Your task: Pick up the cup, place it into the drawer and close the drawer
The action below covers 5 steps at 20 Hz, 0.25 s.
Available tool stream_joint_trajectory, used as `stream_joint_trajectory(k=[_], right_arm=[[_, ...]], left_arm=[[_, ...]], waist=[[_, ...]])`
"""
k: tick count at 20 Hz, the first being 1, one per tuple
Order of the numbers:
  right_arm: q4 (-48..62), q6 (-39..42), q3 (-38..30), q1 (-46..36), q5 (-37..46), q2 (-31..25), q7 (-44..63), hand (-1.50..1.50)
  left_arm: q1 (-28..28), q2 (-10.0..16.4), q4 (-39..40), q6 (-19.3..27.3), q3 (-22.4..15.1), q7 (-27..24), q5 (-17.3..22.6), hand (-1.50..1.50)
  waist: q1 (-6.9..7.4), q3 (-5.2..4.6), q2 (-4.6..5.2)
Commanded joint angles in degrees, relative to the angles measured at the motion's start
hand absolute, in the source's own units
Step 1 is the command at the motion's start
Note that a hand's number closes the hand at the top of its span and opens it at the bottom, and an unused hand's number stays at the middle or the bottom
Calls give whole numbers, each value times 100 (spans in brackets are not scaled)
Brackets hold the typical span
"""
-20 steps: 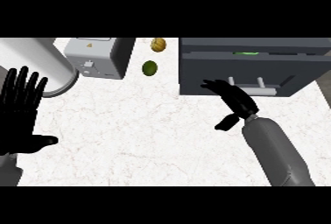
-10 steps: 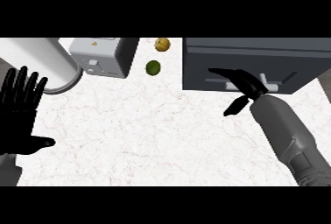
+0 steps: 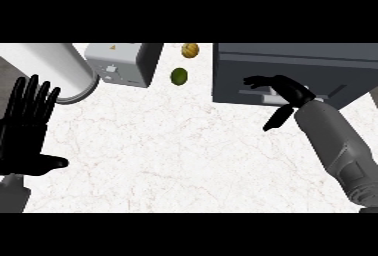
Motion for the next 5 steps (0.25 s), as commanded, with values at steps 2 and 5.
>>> stream_joint_trajectory(k=[2,5], right_arm=[[413,-251,-182,-386,21,-370,426,-150],[473,-257,-186,-462,38,-413,444,-150]], left_arm=[[-180,-54,-3,45,-59,93,-66,-150],[75,-8,114,-227,-17,-188,-174,-150]], waist=[[104,49,201],[167,42,197]])
